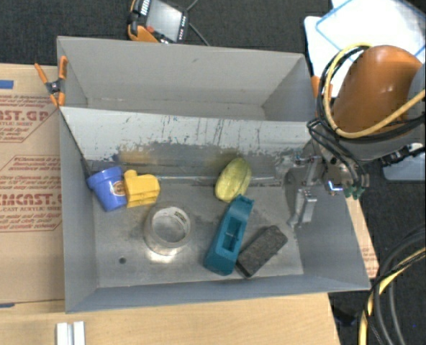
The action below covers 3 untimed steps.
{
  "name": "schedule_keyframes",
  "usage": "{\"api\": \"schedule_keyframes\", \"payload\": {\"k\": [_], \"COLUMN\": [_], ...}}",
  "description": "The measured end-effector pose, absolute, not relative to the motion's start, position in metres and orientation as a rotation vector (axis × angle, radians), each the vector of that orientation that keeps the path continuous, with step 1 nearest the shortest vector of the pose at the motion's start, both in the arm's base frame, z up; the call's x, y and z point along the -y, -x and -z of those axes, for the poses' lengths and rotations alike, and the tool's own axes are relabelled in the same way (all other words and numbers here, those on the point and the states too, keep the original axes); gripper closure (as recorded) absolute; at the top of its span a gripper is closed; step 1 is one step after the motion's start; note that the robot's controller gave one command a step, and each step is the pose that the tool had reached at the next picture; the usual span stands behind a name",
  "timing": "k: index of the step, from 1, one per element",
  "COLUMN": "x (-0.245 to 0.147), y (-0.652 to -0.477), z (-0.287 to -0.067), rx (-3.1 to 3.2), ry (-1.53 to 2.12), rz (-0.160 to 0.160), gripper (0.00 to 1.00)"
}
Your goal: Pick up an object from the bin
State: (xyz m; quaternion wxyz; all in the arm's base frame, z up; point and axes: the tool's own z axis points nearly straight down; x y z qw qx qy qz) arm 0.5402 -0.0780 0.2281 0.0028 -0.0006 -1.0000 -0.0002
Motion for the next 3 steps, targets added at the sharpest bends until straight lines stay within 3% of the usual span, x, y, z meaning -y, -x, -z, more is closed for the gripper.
{"api": "schedule_keyframes", "payload": {"k": [1,2,3], "x": [0.078,0.025,0.004], "y": [-0.542,-0.546,-0.555], "z": [-0.233,-0.134,-0.153], "rx": [3.144,3.123,3.034], "ry": [-0.001,-0.368,-0.844], "rz": [-0.001,-0.001,-0.005], "gripper": [0.0,0.0,0.0]}}
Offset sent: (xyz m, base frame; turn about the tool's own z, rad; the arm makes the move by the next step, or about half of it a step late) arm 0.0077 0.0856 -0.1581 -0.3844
